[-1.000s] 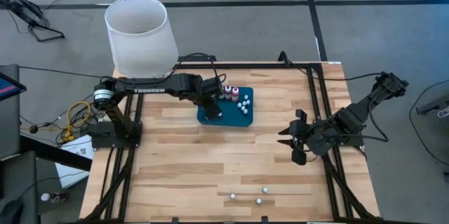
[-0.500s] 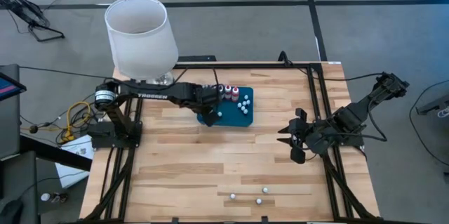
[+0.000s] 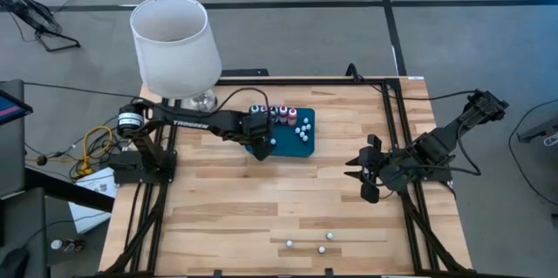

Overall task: Pick & Place food coloring
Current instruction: Put the small orange food coloring bottle into the bin

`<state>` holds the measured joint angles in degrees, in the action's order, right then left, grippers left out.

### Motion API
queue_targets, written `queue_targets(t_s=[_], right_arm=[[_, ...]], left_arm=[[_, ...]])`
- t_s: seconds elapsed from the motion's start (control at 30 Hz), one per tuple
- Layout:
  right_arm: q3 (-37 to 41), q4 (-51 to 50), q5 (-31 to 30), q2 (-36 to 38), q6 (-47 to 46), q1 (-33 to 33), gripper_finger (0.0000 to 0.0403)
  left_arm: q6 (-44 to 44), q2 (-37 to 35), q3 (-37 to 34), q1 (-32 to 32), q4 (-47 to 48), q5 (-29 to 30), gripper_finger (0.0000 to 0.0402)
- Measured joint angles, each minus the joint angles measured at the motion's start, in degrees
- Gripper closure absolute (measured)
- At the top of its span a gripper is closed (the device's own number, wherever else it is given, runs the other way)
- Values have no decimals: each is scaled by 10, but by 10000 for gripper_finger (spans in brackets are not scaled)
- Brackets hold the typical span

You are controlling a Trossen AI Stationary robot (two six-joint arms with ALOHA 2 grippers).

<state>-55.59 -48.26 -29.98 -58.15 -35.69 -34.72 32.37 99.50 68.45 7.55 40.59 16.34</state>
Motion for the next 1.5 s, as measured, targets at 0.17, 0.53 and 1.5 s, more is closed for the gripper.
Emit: queue_targets(t_s=[0.17, 0.53, 1.5], right_arm=[[0, 1, 0, 0, -3, 0, 285], [0, 6, 0, 0, -10, 0, 285], [0, 6, 0, 0, -18, 0, 285]], left_arm=[[3, 0, -13, -2, -18, 7, 320], [0, 0, -13, -4, -28, 36, 320], [19, -7, -77, -8, -103, 4, 319]])
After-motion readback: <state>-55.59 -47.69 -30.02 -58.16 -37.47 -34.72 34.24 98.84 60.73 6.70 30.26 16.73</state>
